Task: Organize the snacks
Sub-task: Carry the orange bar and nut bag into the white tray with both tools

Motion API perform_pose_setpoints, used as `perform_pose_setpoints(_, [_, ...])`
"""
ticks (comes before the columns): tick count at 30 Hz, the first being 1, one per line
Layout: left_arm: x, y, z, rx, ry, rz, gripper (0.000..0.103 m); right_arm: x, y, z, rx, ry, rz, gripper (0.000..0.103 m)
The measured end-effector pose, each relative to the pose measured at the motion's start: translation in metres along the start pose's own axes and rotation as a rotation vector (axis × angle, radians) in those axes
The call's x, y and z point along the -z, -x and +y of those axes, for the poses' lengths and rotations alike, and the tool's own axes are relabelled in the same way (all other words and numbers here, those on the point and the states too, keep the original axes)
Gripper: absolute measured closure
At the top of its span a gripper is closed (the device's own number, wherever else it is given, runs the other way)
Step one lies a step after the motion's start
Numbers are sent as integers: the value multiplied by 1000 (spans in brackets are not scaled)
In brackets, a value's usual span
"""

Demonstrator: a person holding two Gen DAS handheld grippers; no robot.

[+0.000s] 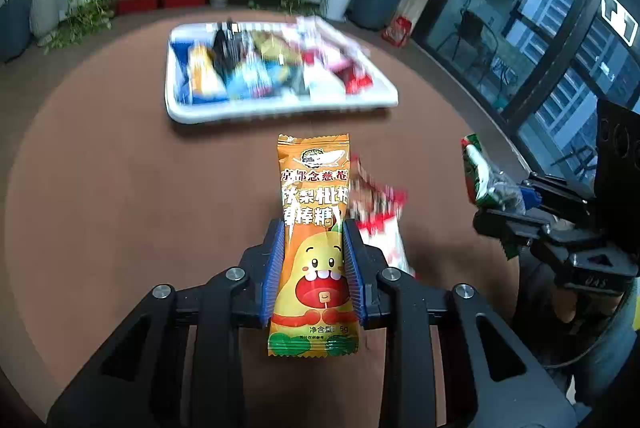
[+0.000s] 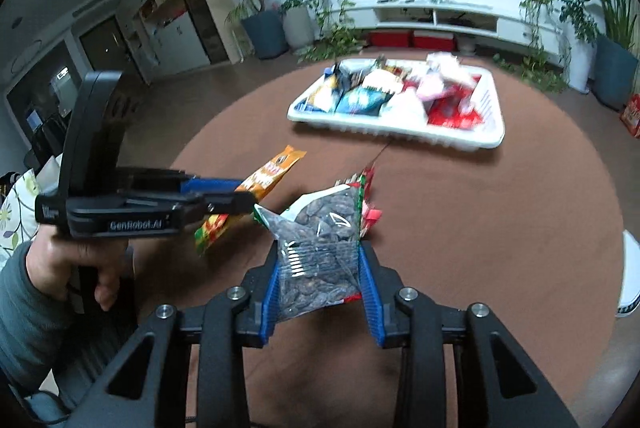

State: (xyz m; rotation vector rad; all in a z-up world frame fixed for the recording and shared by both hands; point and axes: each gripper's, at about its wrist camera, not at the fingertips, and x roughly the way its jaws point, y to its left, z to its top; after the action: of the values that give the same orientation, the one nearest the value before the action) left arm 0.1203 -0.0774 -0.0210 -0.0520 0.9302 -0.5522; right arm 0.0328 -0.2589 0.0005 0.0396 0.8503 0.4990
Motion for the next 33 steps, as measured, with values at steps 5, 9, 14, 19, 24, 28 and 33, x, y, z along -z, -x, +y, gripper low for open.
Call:
perform_pose_setpoints(5, [-48,11,2,-19,-19,-68,76,-50,9,-15,47,13,-83,65])
perform_pose_setpoints(9, [-96,6,14,-35,-9,-103,76,-96,0,-34,74,4,-137,65])
perform_pose_setpoints(14, [-143,-18,26,-62,-2,-108,76,-144,-33,-63,112,-23,-146,65])
perform_pose_setpoints(19, [-175,-52,40,-94,3,-103,76,-179,-81,-82,161,-1,-112,65])
perform_pose_setpoints(24, [-188,-93,50,-112,-4,-74,76,-187,-120,-91,217,32,-67,65])
perform_pose_setpoints(28, [-194,-121,57,-112,1,-67,76,-184,-138,-94,242,52,-45,65])
perform_pose_setpoints(33, [-187,-142,61,-128,-12,-52,76,-181,-157,-96,267,66,-20,65])
